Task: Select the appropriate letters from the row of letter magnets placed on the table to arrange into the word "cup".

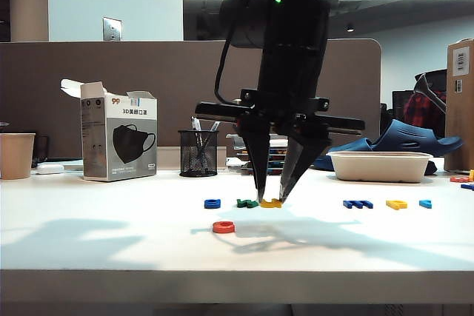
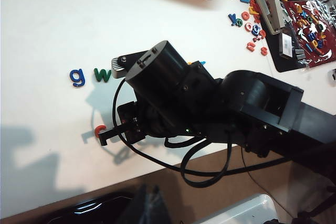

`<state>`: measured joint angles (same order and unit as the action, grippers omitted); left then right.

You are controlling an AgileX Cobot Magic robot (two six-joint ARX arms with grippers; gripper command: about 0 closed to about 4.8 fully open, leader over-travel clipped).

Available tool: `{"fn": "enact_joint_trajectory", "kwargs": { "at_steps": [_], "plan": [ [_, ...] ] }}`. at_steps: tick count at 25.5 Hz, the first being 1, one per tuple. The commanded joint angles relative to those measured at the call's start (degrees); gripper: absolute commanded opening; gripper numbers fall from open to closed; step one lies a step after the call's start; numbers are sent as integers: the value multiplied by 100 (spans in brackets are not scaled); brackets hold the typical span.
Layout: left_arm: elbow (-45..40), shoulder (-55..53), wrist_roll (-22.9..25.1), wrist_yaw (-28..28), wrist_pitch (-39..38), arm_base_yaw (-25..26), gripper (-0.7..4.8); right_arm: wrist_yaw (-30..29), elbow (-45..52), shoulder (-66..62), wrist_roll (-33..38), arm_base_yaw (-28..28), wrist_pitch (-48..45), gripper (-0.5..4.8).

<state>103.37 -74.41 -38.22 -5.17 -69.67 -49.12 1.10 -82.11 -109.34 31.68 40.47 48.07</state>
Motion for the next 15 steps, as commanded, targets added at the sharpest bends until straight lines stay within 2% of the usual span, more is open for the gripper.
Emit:
{"fn": "enact_joint_trajectory", "kwargs": {
  "at_steps": [1,10,15],
  "plan": [
    [26,15,24,-13,35,-4,-5,48,4,22,144,79,-28,103],
    [26,15,24,-15,35,-4,-5,26,4,22,245,85,-28,103],
    [26,15,24,-15,35,-4,-5,26,11,22,251,92,297,103]
  ]
}}
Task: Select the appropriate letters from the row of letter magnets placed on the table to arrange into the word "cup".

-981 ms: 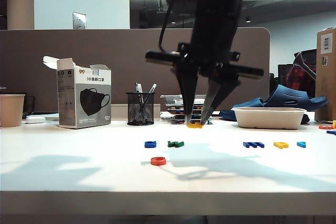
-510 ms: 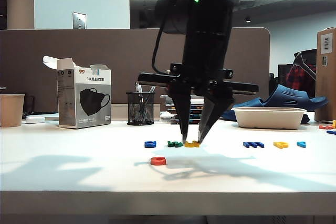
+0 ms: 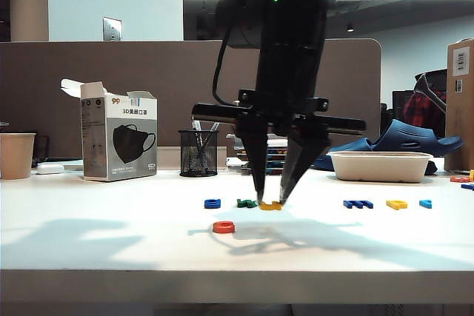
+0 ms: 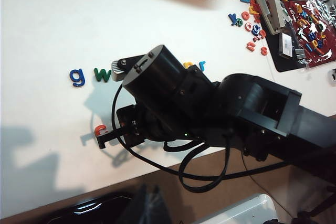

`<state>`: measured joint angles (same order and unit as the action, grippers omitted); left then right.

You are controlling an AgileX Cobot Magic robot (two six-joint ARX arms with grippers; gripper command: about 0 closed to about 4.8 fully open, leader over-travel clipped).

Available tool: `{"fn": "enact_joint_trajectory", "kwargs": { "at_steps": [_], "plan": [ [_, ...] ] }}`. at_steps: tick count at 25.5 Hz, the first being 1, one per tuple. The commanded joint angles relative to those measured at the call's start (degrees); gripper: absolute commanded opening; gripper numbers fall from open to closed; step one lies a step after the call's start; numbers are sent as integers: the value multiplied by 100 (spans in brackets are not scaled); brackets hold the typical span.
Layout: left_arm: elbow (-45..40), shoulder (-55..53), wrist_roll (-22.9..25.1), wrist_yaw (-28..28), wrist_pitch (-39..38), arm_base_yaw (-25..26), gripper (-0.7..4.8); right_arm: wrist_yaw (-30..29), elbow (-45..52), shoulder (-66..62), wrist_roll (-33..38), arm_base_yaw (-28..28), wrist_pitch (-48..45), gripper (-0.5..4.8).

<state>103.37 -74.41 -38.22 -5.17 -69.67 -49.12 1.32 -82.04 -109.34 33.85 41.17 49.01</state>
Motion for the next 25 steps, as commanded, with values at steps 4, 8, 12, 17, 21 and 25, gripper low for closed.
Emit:
{"fn": "enact_joint_trajectory", "kwargs": {
  "at_steps": [4,8,12,17,21,25],
  "plan": [
    [26,15,26,-15,35,-4,-5,7,46,22,74,22,319,103],
    [26,15,24,-13,35,-4,-5,9,164,22,186,50,155,103],
    [26,15,24,-15,35,-4,-5,15,310,20,240,94,-188,103],
    [26,15,24,-15,35,-4,-5,26,337,17,280,94,-350,103],
    [26,15,24,-15,35,-4,-5,17,361,11,280,94,-348,103],
    [26,15,24,-15,35,-4,-5,22,361,9,278,94,-348,103]
  ]
}}
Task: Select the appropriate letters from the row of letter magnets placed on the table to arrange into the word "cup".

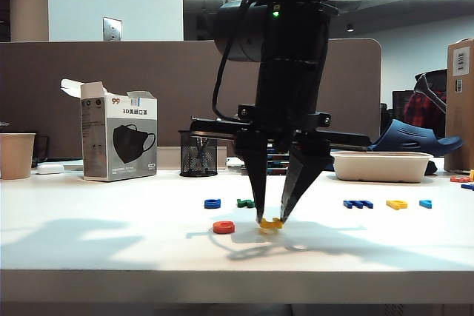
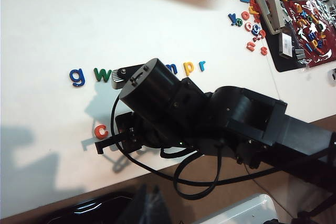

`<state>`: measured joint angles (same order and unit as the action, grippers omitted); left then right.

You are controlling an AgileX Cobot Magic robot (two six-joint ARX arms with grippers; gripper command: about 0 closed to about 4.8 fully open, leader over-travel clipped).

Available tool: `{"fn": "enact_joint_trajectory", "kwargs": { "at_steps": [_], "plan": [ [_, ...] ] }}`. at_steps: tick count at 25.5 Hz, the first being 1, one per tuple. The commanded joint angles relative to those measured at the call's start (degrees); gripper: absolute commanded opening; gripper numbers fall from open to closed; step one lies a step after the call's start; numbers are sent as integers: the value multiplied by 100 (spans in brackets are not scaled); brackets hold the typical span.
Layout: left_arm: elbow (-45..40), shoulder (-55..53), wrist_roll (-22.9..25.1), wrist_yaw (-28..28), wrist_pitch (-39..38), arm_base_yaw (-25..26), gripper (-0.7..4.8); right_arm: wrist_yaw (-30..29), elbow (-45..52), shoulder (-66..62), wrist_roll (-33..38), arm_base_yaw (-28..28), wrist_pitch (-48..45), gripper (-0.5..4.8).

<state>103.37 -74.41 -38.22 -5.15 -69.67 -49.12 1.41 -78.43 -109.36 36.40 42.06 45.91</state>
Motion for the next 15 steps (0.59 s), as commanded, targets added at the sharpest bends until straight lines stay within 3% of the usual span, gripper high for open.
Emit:
{"fn": "enact_joint_trajectory", "kwargs": {
  "at_steps": [1,15],
  "plan": [
    [26,15,24,-17,35,-4,-5,17,4,11,24,4,-37,103],
    [26,15,24,-17,35,-4,-5,13,286,11,109,-7,-232,108]
  ]
}}
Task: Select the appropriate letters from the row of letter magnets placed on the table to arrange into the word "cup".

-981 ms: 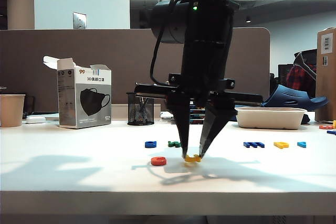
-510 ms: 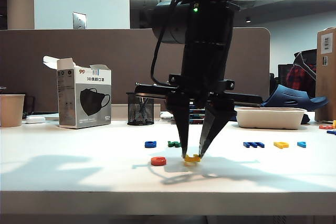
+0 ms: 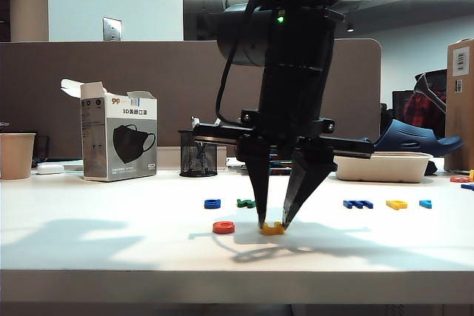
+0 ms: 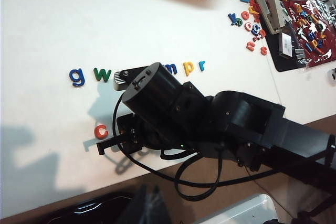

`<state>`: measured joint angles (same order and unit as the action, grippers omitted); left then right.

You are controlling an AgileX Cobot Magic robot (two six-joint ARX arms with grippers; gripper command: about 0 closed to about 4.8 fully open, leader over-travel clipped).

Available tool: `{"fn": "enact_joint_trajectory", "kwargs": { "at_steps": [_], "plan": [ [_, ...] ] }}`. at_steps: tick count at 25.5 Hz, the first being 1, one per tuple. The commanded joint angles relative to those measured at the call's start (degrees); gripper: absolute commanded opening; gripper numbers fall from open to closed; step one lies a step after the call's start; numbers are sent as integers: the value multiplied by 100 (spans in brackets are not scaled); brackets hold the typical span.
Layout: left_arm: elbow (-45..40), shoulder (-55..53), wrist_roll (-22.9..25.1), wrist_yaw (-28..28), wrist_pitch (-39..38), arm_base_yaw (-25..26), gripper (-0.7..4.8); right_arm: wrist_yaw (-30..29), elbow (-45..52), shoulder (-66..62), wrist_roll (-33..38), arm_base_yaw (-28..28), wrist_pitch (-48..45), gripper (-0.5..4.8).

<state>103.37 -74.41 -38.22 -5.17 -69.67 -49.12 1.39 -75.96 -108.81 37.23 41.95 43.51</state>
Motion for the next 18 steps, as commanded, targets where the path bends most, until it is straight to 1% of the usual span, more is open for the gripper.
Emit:
{"fn": "enact_joint_trajectory", "kwargs": {
  "at_steps": [1,7,10,14,16,18],
  "plan": [
    [26,15,24,-15,35,-4,-5,-2,37,-44,28,2,-35,108],
    [26,15,24,-15,35,-4,-5,-2,37,-44,28,4,-48,109],
    [26,15,24,-15,35,-4,-5,-2,37,-44,26,2,-48,129],
    [26,15,26,-15,35,-4,-5,-4,37,-44,26,4,-48,132],
    [26,15,26,-15,35,-4,-5,-4,37,-44,28,2,-48,153],
    [26,15,26,-15,35,-4,-5,-2,37,-44,26,2,-48,160]
  ]
}}
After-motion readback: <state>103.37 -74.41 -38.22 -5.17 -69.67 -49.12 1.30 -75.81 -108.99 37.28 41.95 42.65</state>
